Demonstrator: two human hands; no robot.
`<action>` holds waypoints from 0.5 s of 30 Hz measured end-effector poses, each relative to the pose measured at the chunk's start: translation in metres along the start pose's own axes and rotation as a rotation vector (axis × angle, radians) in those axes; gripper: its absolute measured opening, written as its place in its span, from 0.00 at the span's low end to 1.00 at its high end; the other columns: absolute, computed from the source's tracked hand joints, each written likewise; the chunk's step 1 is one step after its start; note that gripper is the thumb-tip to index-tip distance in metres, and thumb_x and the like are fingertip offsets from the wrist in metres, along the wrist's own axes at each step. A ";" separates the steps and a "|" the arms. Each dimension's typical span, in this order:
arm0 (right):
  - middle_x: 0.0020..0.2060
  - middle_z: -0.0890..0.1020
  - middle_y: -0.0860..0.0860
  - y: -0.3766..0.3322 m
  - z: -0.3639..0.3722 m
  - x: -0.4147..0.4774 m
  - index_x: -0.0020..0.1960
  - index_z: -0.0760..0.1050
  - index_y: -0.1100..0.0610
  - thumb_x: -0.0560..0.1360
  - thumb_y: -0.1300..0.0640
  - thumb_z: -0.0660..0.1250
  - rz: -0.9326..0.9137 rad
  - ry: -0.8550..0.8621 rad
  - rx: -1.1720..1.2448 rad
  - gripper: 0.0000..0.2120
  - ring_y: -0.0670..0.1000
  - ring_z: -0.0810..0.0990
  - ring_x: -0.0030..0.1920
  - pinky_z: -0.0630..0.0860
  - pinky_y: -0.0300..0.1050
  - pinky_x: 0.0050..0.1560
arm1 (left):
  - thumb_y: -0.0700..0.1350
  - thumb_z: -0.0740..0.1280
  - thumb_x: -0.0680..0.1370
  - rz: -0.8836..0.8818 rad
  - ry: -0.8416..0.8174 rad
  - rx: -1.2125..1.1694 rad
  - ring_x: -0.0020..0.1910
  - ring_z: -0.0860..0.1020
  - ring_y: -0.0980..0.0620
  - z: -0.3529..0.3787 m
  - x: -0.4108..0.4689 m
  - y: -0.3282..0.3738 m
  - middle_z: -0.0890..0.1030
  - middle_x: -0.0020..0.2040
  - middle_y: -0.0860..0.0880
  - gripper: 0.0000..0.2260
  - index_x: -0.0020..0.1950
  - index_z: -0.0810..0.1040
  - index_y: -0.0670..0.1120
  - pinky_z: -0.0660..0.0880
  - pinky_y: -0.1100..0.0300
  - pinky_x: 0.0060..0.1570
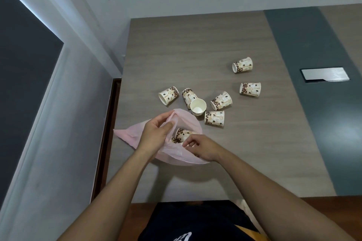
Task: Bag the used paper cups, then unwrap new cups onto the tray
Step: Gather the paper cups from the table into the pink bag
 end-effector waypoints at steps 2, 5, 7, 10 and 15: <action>0.51 0.87 0.45 -0.009 0.011 0.002 0.58 0.87 0.53 0.83 0.57 0.72 -0.066 0.015 -0.126 0.06 0.48 0.84 0.49 0.79 0.40 0.54 | 0.40 0.73 0.84 0.002 -0.012 -0.005 0.70 0.84 0.52 0.000 0.000 -0.001 0.89 0.66 0.57 0.16 0.70 0.87 0.54 0.78 0.47 0.76; 0.59 0.87 0.47 -0.011 0.011 0.005 0.58 0.88 0.50 0.84 0.54 0.71 -0.088 0.095 -0.158 0.08 0.50 0.85 0.56 0.78 0.45 0.63 | 0.42 0.74 0.84 0.009 -0.002 0.020 0.71 0.84 0.52 -0.002 0.001 -0.004 0.89 0.66 0.58 0.16 0.70 0.87 0.56 0.79 0.47 0.75; 0.58 0.87 0.46 -0.007 0.001 0.008 0.56 0.88 0.49 0.84 0.52 0.71 -0.069 0.195 -0.134 0.07 0.49 0.84 0.57 0.79 0.48 0.65 | 0.43 0.74 0.84 0.010 0.006 0.037 0.71 0.84 0.53 -0.004 0.001 -0.007 0.88 0.66 0.59 0.16 0.70 0.87 0.57 0.79 0.46 0.75; 0.52 0.89 0.47 0.008 -0.022 0.011 0.53 0.87 0.52 0.84 0.52 0.71 -0.018 0.333 -0.103 0.07 0.50 0.86 0.53 0.81 0.52 0.62 | 0.42 0.73 0.84 -0.007 0.012 0.056 0.71 0.84 0.54 -0.006 0.004 -0.013 0.88 0.67 0.60 0.17 0.70 0.87 0.59 0.78 0.44 0.77; 0.48 0.89 0.47 0.032 -0.062 0.010 0.49 0.85 0.52 0.83 0.50 0.69 0.087 0.583 0.019 0.08 0.51 0.87 0.50 0.82 0.51 0.57 | 0.44 0.73 0.85 -0.044 0.031 0.067 0.71 0.83 0.54 -0.007 0.005 -0.021 0.87 0.68 0.61 0.17 0.70 0.87 0.61 0.80 0.43 0.75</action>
Point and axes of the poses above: each hand's wrist, its own x-axis towards the middle knuckle, its own z-axis out of the palm, y = z × x, the point moved 2 cm from there along x, towards the middle knuckle
